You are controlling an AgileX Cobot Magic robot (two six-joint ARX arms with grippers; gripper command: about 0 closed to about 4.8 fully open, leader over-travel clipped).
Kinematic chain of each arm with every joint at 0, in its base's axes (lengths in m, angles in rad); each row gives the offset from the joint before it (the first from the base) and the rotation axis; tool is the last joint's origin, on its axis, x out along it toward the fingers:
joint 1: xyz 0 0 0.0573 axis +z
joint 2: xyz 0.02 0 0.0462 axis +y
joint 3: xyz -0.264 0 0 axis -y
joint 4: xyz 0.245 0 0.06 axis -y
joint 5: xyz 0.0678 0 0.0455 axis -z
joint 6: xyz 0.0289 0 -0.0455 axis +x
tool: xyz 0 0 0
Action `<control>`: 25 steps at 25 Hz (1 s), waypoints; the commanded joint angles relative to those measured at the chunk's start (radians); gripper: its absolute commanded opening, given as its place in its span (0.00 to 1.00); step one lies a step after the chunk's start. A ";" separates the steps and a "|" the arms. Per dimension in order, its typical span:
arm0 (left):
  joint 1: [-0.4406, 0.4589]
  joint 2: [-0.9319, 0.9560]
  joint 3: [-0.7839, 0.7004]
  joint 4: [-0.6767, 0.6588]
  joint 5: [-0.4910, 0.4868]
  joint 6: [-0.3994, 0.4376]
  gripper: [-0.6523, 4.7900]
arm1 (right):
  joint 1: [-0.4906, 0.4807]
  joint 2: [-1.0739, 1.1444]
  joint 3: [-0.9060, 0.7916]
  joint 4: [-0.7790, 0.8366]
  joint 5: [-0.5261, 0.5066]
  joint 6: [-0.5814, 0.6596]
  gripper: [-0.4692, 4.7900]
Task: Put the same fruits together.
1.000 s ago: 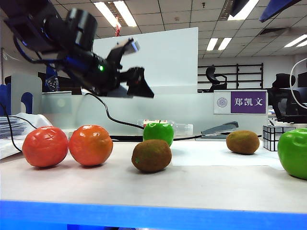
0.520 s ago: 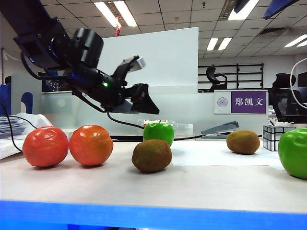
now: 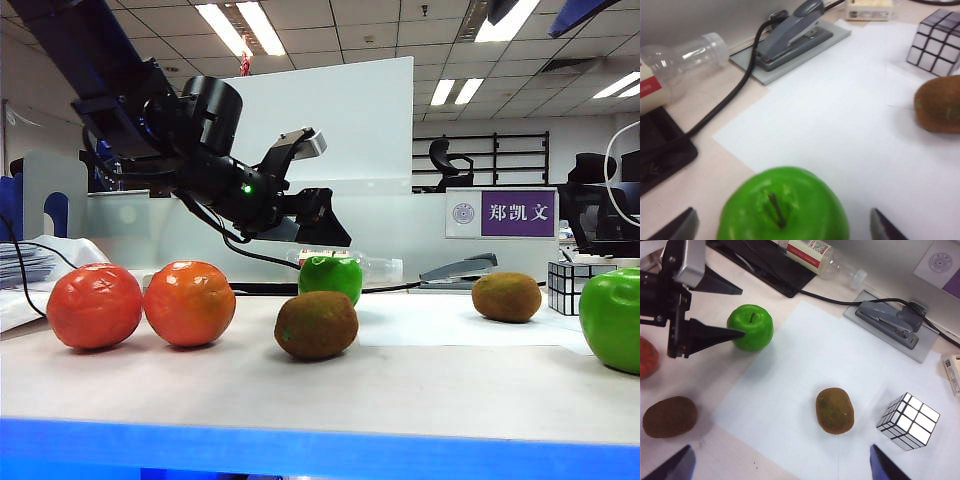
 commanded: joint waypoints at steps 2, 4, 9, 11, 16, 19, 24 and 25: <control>-0.003 0.023 0.048 -0.030 -0.004 0.008 1.00 | 0.000 -0.005 0.004 0.016 0.002 -0.002 1.00; -0.003 0.033 0.071 -0.062 -0.005 0.008 1.00 | 0.000 -0.005 0.004 0.019 0.002 -0.002 1.00; -0.003 0.058 0.097 -0.107 -0.004 0.011 1.00 | 0.000 -0.005 0.004 0.028 0.002 -0.002 1.00; -0.003 0.060 0.097 -0.120 -0.005 0.019 1.00 | 0.000 -0.005 0.004 0.030 0.002 -0.002 1.00; -0.003 0.064 0.097 -0.127 -0.004 0.033 1.00 | 0.000 -0.004 0.004 0.039 0.002 -0.002 1.00; -0.003 0.070 0.097 -0.128 -0.004 0.034 1.00 | 0.000 -0.004 0.004 0.046 0.002 -0.002 1.00; -0.003 0.080 0.100 -0.128 -0.008 0.050 1.00 | 0.000 -0.004 0.004 0.046 0.001 -0.002 1.00; -0.003 0.085 0.101 -0.127 -0.008 0.050 1.00 | 0.000 -0.004 0.004 0.047 0.001 -0.002 1.00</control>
